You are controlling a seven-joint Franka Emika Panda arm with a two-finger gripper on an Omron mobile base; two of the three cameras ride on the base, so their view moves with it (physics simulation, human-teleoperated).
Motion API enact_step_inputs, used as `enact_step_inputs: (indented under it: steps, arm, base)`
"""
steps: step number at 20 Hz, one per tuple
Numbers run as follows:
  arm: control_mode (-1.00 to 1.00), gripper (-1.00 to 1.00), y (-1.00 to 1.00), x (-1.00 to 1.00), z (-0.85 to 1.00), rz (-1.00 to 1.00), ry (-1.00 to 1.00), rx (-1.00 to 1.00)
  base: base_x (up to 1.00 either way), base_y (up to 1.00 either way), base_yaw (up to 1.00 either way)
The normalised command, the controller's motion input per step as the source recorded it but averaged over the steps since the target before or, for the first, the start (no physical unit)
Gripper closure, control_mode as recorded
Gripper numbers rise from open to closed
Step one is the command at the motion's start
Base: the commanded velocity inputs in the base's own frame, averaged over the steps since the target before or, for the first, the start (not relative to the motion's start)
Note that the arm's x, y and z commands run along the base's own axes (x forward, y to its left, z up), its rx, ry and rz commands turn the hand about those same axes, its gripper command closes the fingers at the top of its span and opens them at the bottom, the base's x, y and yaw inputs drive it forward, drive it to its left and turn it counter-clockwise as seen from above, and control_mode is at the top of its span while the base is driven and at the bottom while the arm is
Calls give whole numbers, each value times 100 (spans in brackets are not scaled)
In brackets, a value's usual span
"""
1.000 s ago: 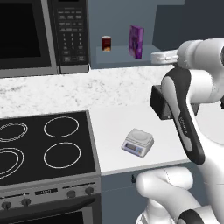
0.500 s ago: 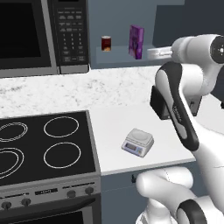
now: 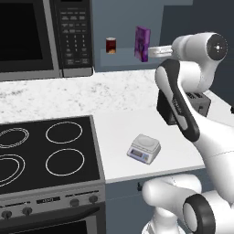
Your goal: Pick the cereal and place it on the digital scale for weighing, and close the cabinet.
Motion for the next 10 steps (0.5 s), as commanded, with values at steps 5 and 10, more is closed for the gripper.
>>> enact_step_inputs:
  steps: [5, 10]
  arm:
    - [-100, -100, -7, 41, 0, 0, -2, 0]
    - [-100, -100, -2, 35, 0, 0, -2, 0]
  base:
    - [0, 0, 0]
    - [0, 0, 0]
